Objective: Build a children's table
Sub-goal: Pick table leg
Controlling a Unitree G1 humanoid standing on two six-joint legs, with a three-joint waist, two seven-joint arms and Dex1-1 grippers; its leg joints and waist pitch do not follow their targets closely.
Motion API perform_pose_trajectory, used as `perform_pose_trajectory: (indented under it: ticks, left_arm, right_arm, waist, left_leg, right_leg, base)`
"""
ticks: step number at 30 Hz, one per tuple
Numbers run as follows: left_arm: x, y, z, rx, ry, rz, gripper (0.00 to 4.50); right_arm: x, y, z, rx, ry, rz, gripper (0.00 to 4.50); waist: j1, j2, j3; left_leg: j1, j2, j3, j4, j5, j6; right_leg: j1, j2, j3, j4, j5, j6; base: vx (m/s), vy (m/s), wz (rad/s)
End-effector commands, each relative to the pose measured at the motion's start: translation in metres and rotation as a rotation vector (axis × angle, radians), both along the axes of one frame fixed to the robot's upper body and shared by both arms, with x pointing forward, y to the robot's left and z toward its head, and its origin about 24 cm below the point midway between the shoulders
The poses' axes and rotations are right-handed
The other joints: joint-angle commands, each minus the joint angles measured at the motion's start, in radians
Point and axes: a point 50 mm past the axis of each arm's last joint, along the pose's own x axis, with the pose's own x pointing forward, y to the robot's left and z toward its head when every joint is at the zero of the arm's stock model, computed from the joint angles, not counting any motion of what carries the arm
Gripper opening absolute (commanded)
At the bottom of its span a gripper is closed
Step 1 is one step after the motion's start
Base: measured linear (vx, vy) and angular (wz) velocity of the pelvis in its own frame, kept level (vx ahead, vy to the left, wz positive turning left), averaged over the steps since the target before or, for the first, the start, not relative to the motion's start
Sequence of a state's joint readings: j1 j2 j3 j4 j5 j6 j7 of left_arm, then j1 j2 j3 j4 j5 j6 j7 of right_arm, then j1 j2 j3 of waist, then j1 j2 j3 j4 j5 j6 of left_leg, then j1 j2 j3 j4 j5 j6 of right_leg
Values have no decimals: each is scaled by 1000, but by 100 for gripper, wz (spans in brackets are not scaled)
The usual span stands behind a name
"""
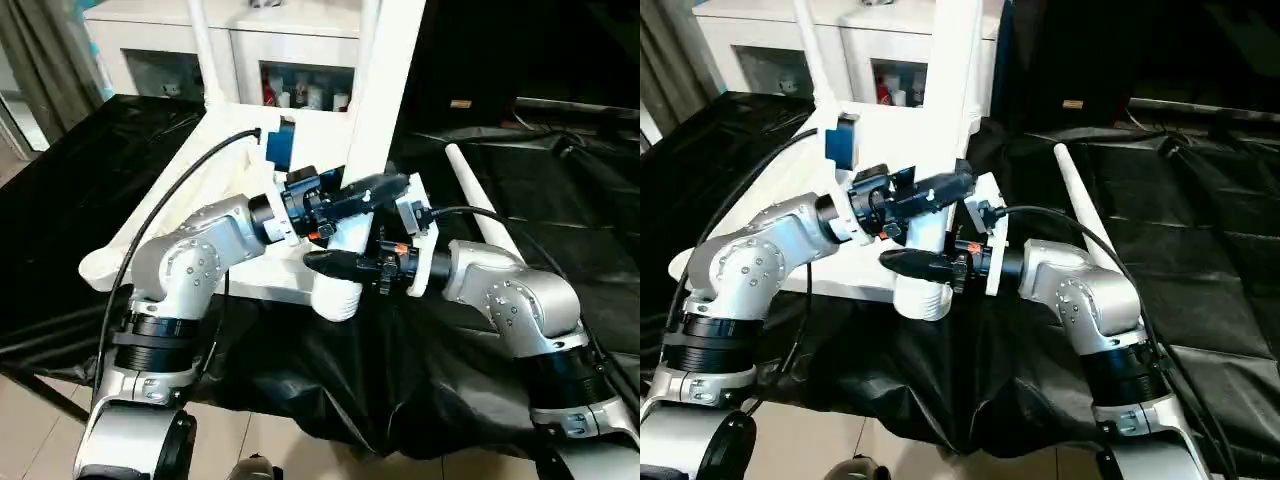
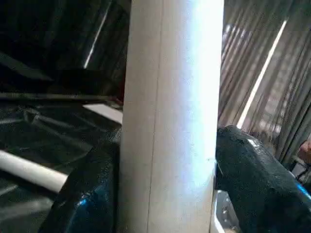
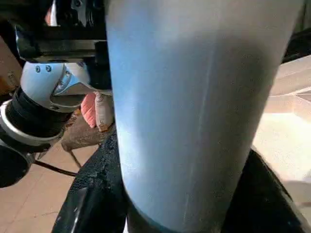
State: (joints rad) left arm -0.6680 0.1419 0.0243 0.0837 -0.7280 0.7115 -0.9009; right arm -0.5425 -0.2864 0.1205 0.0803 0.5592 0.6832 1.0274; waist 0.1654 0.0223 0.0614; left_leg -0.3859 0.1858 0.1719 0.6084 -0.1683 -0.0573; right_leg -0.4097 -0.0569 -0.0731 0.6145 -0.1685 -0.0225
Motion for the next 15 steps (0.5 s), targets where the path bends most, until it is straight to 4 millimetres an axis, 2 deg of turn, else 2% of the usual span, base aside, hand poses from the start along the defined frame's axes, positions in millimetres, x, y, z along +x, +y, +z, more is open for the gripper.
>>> perform_pose_trajectory:
  ticks: [1,2,4,7,8,12,14,15]
  left_arm:
    - [-2,-1,13,-116,-13,-19,309]
    - [1,2,15,-184,13,2,309]
    - [3,5,16,-253,43,30,309]
    - [6,8,12,-304,108,57,309]
    - [9,11,9,-335,152,69,309]
    - [13,16,1,-375,232,90,309]
    - [14,21,-2,-334,203,146,309]
    - [15,24,-3,-309,180,176,309]
  right_arm:
    - [5,-4,0,-16,0,-42,189]
    - [5,-4,1,-8,0,-44,189]
    - [6,-4,2,-1,-2,-47,189]
    - [6,-3,4,16,-5,-48,189]
    - [7,-2,5,30,-6,-49,189]
    - [7,-1,7,67,-12,-59,189]
    - [11,-3,9,81,-33,-109,189]
    - [12,-4,10,85,-45,-140,189]
  waist:
    - [-2,-12,-80]
    - [-2,-11,-80]
    - [-1,-16,-79]
    - [-1,-17,-80]
    - [-2,-21,-79]
    - [-1,-15,-80]
    - [-1,-14,-81]
    - [0,-9,-81]
  left_leg:
    - [14,40,-14,-65,-167,9]
    - [13,38,-13,-63,-167,9]
    - [11,38,-13,-63,-168,13]
    - [12,38,-14,-64,-165,19]
    - [12,37,-13,-64,-160,21]
    - [13,38,-15,-65,-164,21]
    - [14,40,-16,-67,-158,20]
    - [14,42,-19,-68,-158,19]
  right_leg:
    - [56,-87,49,-78,-292,-131]
    - [57,-87,48,-76,-291,-137]
    - [58,-88,48,-79,-302,-141]
    - [57,-87,48,-80,-315,-128]
    - [56,-85,48,-81,-317,-120]
    - [54,-84,47,-83,-328,-107]
    - [55,-85,48,-80,-310,-106]
    - [52,-87,48,-82,-309,-104]
  base:
    - [0,0,0]
    - [0,0,0]
    - [0,0,0]
    - [0,0,0]
    - [0,0,0]
    - [0,0,0]
    - [0,0,0]
    - [0,0,0]
